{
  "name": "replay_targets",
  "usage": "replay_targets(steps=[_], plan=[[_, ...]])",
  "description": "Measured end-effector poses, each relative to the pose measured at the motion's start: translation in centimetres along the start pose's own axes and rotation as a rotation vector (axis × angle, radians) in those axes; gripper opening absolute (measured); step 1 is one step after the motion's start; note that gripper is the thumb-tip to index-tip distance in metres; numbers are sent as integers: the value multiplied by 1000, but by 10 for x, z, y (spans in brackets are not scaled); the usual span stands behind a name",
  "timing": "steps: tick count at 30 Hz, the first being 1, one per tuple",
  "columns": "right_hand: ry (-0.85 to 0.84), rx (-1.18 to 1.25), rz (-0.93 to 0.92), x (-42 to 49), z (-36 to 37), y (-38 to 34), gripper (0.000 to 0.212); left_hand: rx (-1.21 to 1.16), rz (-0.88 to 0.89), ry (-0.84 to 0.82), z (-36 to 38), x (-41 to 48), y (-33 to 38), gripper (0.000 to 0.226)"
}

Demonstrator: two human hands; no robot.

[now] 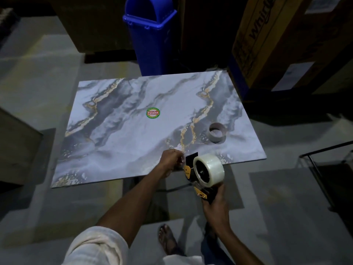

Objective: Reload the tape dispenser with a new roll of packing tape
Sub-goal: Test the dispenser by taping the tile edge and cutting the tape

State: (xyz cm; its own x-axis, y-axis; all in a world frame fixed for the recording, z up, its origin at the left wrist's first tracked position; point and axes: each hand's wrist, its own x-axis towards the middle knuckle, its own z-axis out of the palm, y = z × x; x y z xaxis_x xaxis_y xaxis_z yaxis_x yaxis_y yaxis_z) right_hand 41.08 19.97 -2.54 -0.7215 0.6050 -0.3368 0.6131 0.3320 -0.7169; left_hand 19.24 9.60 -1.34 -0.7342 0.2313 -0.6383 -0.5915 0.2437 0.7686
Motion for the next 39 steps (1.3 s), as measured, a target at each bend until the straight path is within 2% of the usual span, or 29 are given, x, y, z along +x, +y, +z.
replay_targets(steps=[2,5,8,11,14,20,23,25,28,29,31,32,34,39], plan=[[-43,-41,66,1,7,18,88,18,4,0,4,5,-6,13],[-34,-78,33,-5,8,19,89,80,19,11,7,16,-16,1],[-11,-74,-8,-9,7,10,86,185,112,13,10,25,-19,16],[2,-106,-2,-8,9,12,86,342,225,-23,9,32,-19,12],[40,-9,2,-7,10,5,88,442,312,-17,10,36,-17,16],[29,-1,70,-3,10,10,65,578,418,-12,10,44,-13,15],[-22,-22,73,-2,9,9,62,611,408,-3,10,49,-12,14],[-63,-66,79,-1,12,10,65,642,401,19,11,51,-12,14],[-86,-135,157,11,29,35,84,665,397,34,11,51,-11,16],[-108,-187,175,8,26,22,77,669,392,36,11,52,-11,16],[-159,-253,187,0,15,-5,25,684,388,39,9,54,-10,16],[-197,-259,167,-5,10,-17,19,695,397,40,9,54,-10,17],[-232,-284,133,-8,9,-23,40,706,413,45,9,55,-10,17],[-287,-334,68,-5,-1,-32,47,717,397,31,9,58,-9,20]])
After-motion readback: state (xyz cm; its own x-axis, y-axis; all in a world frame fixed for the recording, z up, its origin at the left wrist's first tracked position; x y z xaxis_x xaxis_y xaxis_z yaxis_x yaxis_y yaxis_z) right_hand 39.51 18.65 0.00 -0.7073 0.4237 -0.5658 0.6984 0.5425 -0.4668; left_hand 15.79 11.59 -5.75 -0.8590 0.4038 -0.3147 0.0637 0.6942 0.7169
